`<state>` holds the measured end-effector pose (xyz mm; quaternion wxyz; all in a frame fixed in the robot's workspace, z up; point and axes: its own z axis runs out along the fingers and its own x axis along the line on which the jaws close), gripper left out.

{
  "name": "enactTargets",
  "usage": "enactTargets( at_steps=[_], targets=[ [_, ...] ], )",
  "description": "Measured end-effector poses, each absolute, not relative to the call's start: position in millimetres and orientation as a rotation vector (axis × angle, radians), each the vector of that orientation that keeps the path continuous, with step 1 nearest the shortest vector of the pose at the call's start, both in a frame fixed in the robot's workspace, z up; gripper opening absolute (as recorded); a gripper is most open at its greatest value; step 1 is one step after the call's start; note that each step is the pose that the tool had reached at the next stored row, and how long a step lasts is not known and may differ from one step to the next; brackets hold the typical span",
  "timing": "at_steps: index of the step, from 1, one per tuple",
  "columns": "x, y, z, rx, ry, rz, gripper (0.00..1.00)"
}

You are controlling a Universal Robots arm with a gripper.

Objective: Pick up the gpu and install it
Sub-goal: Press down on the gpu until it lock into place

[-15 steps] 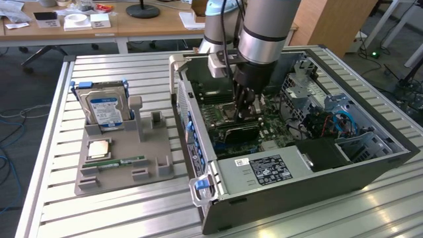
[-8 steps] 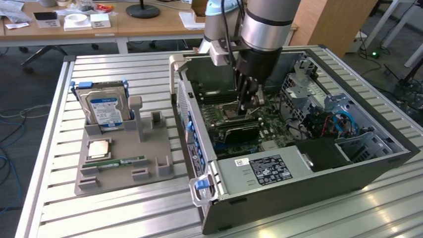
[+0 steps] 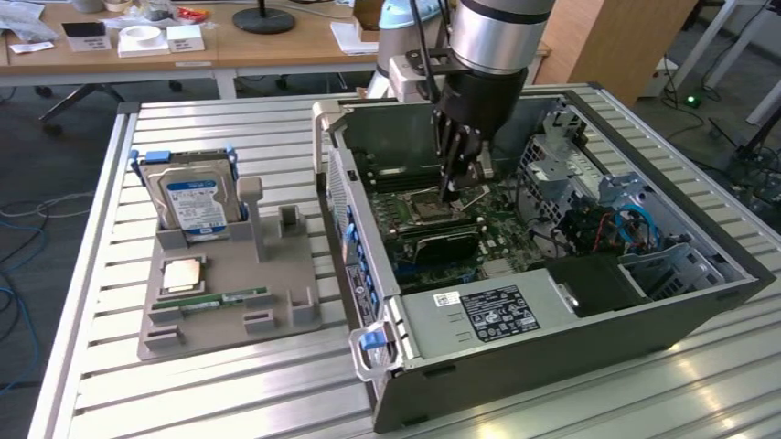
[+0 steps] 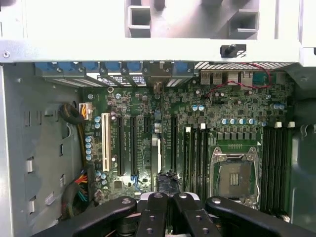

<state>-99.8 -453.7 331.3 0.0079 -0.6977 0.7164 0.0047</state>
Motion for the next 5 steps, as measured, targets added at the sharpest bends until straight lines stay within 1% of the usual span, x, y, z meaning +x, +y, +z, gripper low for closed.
enactTargets(
  at_steps=[5],
  targets=[
    [-99.8, -453.7, 331.4, -2.181, 2.239, 0.014, 0.11]
  ],
)
